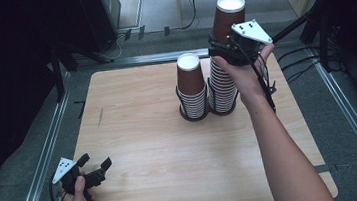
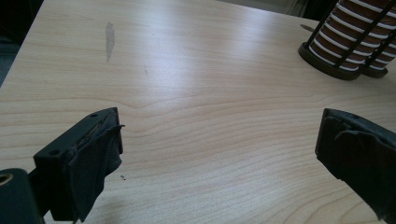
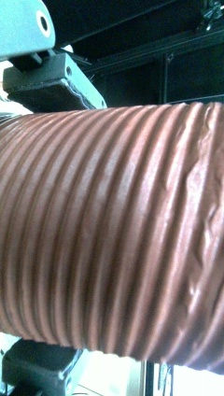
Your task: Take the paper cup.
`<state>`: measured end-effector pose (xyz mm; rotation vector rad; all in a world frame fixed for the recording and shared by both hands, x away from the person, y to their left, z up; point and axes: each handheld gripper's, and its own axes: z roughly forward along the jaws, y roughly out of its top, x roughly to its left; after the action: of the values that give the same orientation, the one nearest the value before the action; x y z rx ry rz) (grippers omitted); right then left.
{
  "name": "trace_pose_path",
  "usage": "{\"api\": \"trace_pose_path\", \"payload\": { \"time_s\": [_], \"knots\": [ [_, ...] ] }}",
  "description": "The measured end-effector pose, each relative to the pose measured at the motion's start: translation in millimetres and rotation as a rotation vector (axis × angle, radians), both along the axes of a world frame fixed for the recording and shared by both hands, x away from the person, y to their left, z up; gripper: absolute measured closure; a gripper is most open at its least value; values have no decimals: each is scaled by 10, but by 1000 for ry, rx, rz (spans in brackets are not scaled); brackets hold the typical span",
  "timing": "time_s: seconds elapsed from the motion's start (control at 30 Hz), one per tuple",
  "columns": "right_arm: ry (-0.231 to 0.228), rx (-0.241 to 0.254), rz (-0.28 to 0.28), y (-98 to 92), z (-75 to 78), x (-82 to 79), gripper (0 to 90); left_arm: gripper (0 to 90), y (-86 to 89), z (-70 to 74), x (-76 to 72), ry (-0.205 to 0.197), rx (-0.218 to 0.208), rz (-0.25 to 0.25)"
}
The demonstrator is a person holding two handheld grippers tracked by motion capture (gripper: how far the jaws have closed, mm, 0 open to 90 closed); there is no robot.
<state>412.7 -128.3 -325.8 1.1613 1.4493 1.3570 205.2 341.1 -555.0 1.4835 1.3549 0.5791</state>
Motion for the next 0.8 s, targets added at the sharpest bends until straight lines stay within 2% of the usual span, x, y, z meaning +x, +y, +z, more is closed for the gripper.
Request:
{"api": "trace_pose_path", "payload": {
  "time_s": [0.17, 0.2, 0.27, 0.67, 0.7, 0.8],
  "knots": [
    [-40, 4, -6, 6, 63, -19, 117, 9, -1, 0, 0, 0, 1, -2],
    [-66, 18, -6, 8, 104, -41, 118, 9, -2, 0, 0, 0, 0, -2],
    [-84, 29, -8, 13, 142, -57, 119, 9, 0, 0, -1, 1, 2, -3],
    [-176, 23, -28, 17, 244, -99, 126, 9, -1, -1, 0, -1, -1, -4],
    [-194, 14, -31, 19, 261, -108, 126, 10, -1, -1, 0, -2, -1, -4],
    [-205, 14, -29, 18, 294, -127, 126, 9, -2, -1, 1, -1, 1, -4]
  ]
}}
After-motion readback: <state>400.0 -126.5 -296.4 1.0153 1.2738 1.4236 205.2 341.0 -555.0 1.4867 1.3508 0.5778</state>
